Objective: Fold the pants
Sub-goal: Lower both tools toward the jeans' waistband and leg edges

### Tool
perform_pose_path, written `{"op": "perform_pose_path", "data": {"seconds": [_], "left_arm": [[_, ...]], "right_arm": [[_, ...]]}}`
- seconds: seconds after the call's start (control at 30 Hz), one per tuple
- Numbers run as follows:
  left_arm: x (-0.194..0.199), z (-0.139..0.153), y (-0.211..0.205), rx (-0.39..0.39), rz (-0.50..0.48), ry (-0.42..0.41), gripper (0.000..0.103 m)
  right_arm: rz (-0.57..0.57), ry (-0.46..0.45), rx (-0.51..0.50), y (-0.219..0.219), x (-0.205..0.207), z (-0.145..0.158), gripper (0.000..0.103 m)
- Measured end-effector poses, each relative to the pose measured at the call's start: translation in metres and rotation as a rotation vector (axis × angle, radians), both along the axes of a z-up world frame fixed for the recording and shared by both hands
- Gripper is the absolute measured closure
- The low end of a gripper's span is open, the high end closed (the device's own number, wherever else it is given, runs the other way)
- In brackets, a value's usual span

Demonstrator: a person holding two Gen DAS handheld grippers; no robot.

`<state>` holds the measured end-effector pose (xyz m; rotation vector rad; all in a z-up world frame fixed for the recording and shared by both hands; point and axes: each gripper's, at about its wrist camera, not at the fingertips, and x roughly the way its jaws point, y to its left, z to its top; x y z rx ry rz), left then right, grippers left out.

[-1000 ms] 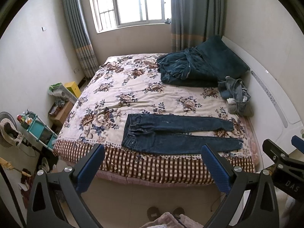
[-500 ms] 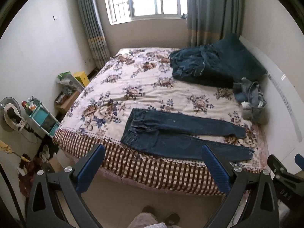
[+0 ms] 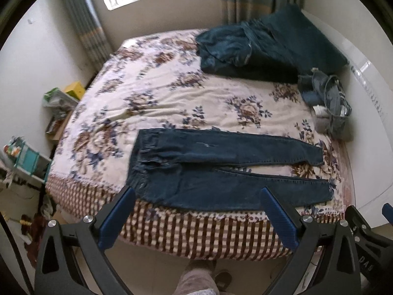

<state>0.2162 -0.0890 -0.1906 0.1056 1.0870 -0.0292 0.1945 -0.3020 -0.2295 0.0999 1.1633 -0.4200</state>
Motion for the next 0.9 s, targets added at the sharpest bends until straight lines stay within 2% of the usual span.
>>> {"op": "perform_pose_path", "data": {"seconds": [0.17,0.27,0.4,0.57,0.6,0.63,0.73,0.9], "left_arm": [[0.071,-0.055,-0.015,0.011,-0.038,0.091,0.0],[0.115,-0.103,-0.032,0.05,-0.078,0.132,0.0],[0.169,-0.175,-0.057,0.148,-0.135,0.171,0.0],[0.231,-0.266,-0.081,0.212,-0.172,0.249,0.0],[0.242,-0.284,-0.089,0.226,-0.181,0.26,0.0],[0.254,-0.301,-0.096,0.238,-0.194,0.272,0.0],[0.285,-0.356,-0.121,0.279,-0.258,0.33,0.0],[0.314,-0.427,-0.148,0.346,-0.428,0.406,0.001]], "right_arm": [[-0.053,0.095,0.021,-0.032,0.071,-0.059,0.0],[-0.028,0.155,0.068,-0.058,0.117,-0.114,0.0],[-0.021,0.238,0.036,-0.098,0.167,-0.19,0.0],[0.008,0.362,0.046,-0.157,0.229,-0.293,0.0],[0.018,0.377,0.048,-0.164,0.234,-0.304,0.0],[0.053,0.409,0.045,-0.171,0.257,-0.33,0.0],[0.177,0.476,0.028,-0.173,0.304,-0.382,0.0],[0.435,0.577,-0.017,-0.156,0.372,-0.451,0.0]]}}
